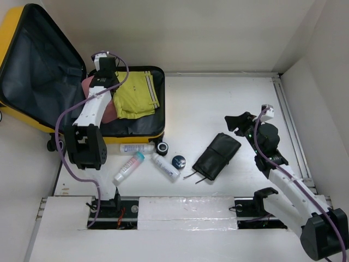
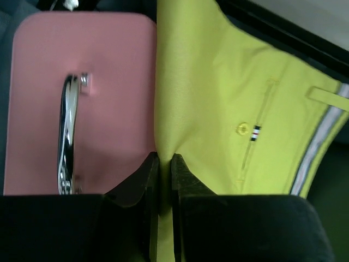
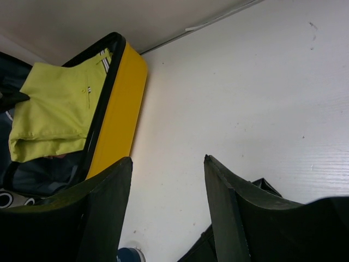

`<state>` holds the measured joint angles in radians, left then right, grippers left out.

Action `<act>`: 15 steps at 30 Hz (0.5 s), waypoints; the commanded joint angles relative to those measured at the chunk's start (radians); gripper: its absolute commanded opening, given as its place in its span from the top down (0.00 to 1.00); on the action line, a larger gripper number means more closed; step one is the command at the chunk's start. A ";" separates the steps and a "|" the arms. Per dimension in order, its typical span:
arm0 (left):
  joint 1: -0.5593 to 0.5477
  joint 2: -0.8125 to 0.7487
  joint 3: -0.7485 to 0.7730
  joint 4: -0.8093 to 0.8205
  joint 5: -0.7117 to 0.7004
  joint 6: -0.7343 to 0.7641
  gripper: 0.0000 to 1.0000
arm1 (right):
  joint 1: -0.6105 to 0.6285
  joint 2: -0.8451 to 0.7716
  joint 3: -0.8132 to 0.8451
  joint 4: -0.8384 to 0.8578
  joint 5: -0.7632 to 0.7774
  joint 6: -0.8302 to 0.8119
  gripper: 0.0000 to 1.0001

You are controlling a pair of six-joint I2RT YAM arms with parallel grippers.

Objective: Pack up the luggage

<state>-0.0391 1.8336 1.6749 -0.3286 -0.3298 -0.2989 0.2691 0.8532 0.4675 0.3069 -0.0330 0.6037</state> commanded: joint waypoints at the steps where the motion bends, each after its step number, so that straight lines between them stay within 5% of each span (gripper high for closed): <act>1: -0.013 -0.154 -0.059 -0.006 -0.002 -0.061 1.00 | 0.013 0.000 0.046 0.023 0.002 -0.016 0.39; 4: -0.013 -0.235 -0.125 -0.006 0.020 -0.086 0.97 | 0.022 -0.009 0.056 0.014 0.002 -0.025 0.39; 6: -0.013 -0.272 -0.145 -0.021 0.020 -0.111 0.78 | 0.022 -0.009 0.056 0.014 0.002 -0.025 0.39; 11: -0.013 -0.417 -0.269 -0.012 0.078 -0.111 0.77 | 0.032 -0.019 0.056 0.014 0.002 -0.025 0.39; 15: -0.013 -0.492 -0.308 -0.014 0.098 -0.146 0.62 | 0.042 0.012 0.075 0.014 -0.047 -0.047 0.43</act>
<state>-0.0559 1.4010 1.4052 -0.3569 -0.2623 -0.4099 0.2916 0.8539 0.4805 0.2962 -0.0441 0.5835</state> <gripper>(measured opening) 0.356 0.580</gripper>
